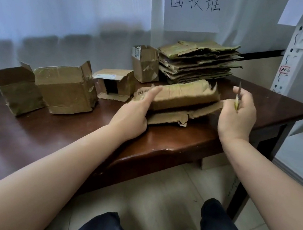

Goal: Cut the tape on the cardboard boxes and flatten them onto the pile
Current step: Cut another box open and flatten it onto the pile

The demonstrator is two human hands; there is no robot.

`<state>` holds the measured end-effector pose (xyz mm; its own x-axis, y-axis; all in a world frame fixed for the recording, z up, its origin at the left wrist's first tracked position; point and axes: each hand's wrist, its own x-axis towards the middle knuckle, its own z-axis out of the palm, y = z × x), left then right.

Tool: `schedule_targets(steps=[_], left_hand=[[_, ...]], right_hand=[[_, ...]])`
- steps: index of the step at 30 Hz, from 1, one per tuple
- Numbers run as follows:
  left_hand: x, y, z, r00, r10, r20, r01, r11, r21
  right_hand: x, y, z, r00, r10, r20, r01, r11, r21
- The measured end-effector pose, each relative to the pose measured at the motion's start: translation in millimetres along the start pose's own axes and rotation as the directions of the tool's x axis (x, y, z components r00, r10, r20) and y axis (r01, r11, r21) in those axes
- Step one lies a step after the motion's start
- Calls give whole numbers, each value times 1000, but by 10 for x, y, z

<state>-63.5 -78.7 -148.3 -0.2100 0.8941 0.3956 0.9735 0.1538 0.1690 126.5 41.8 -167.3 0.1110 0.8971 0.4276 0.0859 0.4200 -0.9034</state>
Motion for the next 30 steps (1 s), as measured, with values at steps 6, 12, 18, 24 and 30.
schedule_targets(steps=[6, 12, 18, 24, 30], left_hand=[[-9, 4, -37, 958, 62, 280, -85, 994, 72], [155, -30, -240, 954, -30, 298, 82, 983, -163], [522, -80, -313, 996, 9, 88, 7, 984, -180], [799, -89, 112, 917, -59, 394, 13, 993, 118], [762, -151, 411, 904, -78, 420, 13, 988, 154]], right_hand=[[148, 91, -83, 997, 60, -45, -67, 983, -171], [343, -133, -77, 998, -32, 56, 48, 950, -309], [637, -552, 208, 877, -182, 444, 429, 711, -557], [649, -215, 628, 578, 163, 800, 672, 462, -579], [648, 175, 683, 559, 258, 788, 620, 502, -604]])
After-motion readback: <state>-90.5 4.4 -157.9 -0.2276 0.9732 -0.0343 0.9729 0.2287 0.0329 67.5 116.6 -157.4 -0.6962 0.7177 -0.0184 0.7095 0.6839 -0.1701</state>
